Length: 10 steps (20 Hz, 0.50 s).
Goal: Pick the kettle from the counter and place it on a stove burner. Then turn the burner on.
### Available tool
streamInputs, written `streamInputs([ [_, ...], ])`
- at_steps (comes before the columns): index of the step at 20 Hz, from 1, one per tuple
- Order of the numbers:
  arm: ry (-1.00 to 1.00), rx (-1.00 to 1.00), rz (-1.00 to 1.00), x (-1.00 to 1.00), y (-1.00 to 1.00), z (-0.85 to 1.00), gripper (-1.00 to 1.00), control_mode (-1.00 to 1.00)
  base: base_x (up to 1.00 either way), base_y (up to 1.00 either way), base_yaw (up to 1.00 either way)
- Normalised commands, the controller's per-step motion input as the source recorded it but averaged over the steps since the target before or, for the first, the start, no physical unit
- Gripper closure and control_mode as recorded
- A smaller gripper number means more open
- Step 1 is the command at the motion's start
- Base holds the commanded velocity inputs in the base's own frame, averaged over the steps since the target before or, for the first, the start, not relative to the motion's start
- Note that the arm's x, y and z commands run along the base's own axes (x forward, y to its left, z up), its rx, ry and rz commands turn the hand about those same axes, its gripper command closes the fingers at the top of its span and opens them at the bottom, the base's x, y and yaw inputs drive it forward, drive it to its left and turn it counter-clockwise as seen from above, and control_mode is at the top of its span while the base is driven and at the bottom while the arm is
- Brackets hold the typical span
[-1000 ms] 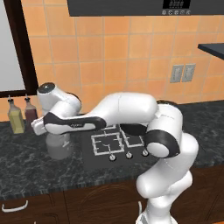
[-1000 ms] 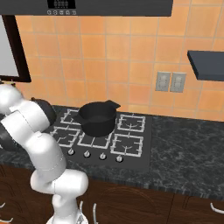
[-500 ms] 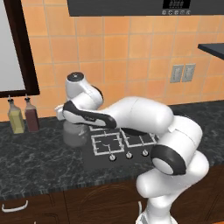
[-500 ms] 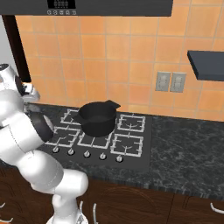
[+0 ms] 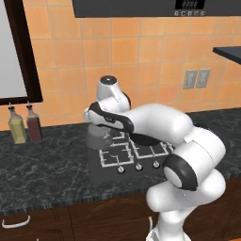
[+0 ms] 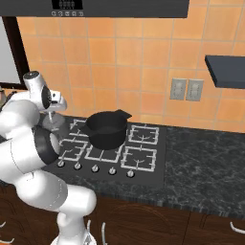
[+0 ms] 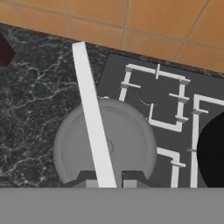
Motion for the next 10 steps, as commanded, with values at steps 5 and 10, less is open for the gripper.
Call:
streamInputs([
  [5, 0.01, 0.02, 0.0, 0.01, -0.48, -0.34, 1.0, -1.0, 0.0, 0.0, 0.0],
  [10, 0.0, 0.05, 0.0, 0.01, -0.44, -0.36, 1.0, -1.0, 0.0, 0.0, 0.0],
])
